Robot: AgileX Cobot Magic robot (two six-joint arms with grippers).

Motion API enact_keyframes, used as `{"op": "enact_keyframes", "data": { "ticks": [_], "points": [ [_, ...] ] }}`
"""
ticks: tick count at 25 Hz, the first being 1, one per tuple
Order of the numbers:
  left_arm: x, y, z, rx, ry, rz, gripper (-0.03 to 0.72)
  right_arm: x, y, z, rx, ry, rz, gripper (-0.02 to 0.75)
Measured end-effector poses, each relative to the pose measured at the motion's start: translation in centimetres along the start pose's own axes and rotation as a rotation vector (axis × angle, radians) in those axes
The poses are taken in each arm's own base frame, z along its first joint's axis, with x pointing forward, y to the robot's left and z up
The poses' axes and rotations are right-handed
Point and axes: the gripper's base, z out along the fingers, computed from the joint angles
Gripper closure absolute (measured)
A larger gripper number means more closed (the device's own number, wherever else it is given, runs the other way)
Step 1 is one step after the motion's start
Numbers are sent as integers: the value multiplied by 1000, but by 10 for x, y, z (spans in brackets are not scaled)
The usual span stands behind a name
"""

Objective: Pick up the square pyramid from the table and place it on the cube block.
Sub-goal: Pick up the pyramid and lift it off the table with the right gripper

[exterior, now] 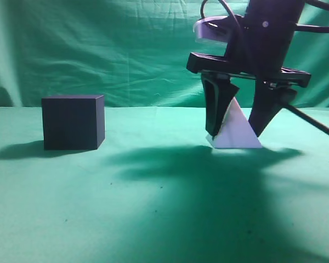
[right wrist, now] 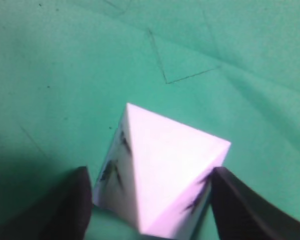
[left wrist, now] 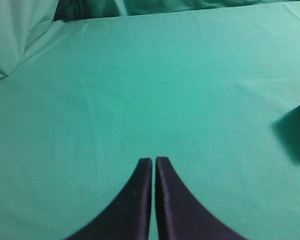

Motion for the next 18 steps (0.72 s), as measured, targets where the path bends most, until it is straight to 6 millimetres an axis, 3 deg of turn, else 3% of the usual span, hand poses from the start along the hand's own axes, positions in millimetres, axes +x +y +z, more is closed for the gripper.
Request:
{"op": "enact_keyframes", "data": {
  "ticks": [3, 5, 6, 13, 18],
  "points": [
    [0, 0, 0, 0, 0, 0, 688, -1, 0, 2, 1, -7, 16, 356],
    [0, 0, 0, 0, 0, 0, 688, -2, -1, 1, 6, -8, 29, 371],
    [0, 0, 0, -1, 0, 2, 688, -2, -1, 1, 7, -6, 32, 414],
    [0, 0, 0, -1, 0, 2, 688, -2, -1, -2, 9, -3, 24, 409],
    [0, 0, 0, -1, 0, 2, 688, -21, 4, -24, 0, -39, 10, 409]
  ]
}}
